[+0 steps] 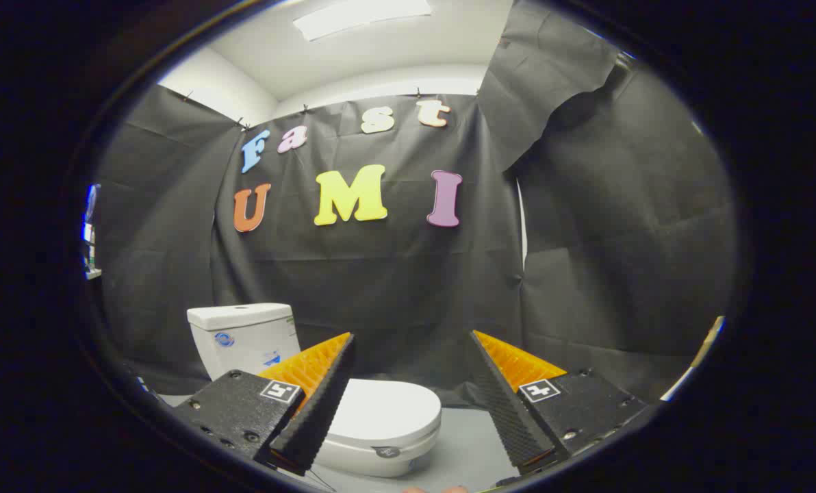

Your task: Open the toilet lid.

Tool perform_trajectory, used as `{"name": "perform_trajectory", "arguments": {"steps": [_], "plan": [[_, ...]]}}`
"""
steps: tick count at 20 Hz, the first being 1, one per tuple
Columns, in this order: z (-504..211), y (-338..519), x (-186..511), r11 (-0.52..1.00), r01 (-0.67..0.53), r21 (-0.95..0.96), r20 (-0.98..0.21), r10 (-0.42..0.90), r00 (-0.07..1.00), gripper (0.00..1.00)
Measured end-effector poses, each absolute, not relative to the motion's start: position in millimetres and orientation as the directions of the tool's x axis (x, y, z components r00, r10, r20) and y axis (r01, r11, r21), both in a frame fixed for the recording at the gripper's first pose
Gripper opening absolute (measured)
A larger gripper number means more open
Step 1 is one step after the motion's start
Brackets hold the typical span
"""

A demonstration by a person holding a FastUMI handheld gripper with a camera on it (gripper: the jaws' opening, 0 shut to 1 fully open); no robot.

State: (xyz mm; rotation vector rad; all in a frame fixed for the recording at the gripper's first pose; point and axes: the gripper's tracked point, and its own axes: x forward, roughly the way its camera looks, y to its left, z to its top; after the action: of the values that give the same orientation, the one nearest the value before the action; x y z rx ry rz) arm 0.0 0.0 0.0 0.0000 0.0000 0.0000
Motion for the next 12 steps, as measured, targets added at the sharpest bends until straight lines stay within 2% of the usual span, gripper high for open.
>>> {"name": "perform_trajectory", "arguments": {"steps": [12], "plan": [[6, -33, 4, 0.995, 0.057, 0.079, 0.017, -0.058, 0.998, 1.0]]}}
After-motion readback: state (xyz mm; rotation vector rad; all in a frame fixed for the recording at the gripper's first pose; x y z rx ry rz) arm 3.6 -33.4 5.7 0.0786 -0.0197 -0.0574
